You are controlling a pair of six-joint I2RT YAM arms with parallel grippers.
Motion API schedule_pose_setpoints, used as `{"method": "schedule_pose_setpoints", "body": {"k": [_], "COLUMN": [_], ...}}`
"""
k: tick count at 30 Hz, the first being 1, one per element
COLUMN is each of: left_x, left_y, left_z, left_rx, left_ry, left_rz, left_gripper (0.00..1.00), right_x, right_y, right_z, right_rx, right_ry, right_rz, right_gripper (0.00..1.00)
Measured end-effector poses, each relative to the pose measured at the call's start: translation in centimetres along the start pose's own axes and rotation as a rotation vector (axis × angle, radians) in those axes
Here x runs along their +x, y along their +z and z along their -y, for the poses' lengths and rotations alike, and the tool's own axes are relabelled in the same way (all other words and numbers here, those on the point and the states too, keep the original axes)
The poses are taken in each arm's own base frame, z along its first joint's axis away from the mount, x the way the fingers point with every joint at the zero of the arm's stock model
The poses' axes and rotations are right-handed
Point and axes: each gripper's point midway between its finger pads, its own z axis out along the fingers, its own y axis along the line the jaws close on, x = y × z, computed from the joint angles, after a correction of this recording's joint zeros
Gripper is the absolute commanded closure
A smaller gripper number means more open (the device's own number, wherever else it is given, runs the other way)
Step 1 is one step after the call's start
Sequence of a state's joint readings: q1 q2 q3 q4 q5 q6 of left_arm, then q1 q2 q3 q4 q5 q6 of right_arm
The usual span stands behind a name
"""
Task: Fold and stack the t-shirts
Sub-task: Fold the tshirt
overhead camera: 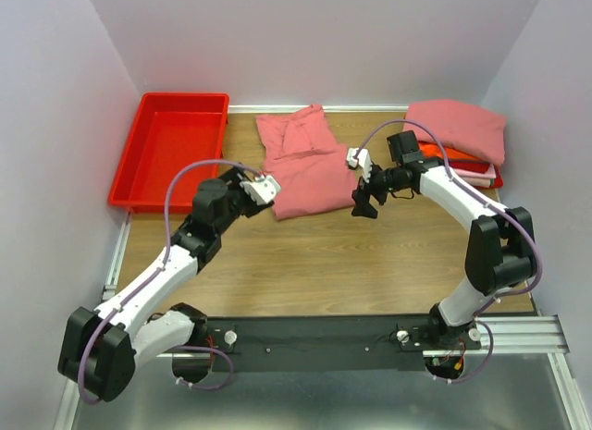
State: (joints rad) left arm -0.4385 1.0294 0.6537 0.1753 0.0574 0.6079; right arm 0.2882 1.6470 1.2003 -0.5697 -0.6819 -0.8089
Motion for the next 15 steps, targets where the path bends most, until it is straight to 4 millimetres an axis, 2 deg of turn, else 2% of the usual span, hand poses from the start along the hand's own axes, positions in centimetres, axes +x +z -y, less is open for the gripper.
{"method": "schedule_pose_setpoints", "body": {"k": [5,7,12,15], "left_x": [1.0,1.3,2.7,3.3], "left_y": [-1.1,-1.8,-3.4,-3.2], "left_z": [5.3,7.0,9.2,10.3], "left_rx": [0.111,0.151,0.203,0.245], "left_ry": [0.131,0.181,0.294,0.322], "left_rz": [-0.003,0.011,0.053,0.057], "left_gripper": [0.19,0.20,0.21,0.21], "right_x": [2.1,3.7,4.9,5.1], "right_y": [0.7,0.9,1.2,1.4], "right_z": [-1.2,-2.3,-2.5,-1.9], "right_rx": [-0.038,-0.068,-0.092,-0.089], "right_ry": [-0.075,-0.124,-0.263,-0.310], "right_rz": [-0.022,-0.042,-0.062,-0.073], "right_gripper": [0.00,0.00,0.01,0.02]}}
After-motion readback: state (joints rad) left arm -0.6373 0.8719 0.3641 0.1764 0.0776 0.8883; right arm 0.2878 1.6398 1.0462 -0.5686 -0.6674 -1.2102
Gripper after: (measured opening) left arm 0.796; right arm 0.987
